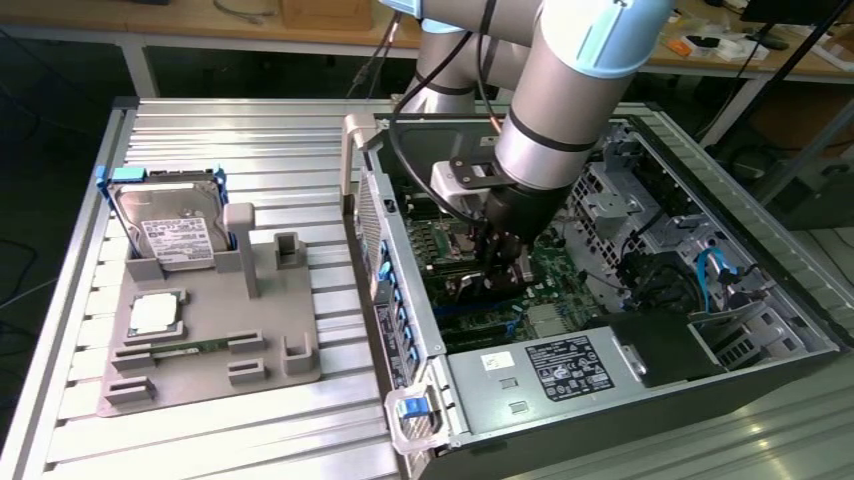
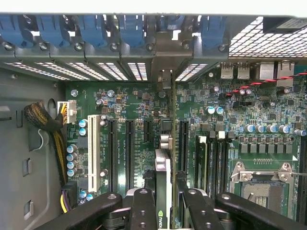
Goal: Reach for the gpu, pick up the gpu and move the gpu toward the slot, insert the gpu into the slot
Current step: 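Insert the gpu into the slot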
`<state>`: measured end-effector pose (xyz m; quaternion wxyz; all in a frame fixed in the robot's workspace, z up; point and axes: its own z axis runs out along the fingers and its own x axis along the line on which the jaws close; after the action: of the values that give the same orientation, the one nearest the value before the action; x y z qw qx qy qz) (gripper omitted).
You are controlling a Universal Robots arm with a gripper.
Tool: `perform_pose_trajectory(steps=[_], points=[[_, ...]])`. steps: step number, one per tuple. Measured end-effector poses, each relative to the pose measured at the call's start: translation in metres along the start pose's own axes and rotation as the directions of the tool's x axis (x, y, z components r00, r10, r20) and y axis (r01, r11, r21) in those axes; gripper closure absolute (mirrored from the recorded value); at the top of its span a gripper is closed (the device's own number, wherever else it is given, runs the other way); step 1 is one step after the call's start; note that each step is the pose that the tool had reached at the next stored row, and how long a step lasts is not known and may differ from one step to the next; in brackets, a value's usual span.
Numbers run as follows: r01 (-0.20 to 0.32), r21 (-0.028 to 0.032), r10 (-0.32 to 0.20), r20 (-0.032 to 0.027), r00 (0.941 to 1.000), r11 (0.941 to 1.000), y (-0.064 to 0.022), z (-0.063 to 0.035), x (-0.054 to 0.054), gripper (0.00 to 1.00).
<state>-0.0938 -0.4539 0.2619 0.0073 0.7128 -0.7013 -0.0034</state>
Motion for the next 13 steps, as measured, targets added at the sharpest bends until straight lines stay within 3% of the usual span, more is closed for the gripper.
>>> perform_pose_trajectory(steps=[13], points=[[0.0, -0.0001, 0.0, 0.0, 1.0, 1.0, 0.0001, -0.003, 0.0, 0.73]])
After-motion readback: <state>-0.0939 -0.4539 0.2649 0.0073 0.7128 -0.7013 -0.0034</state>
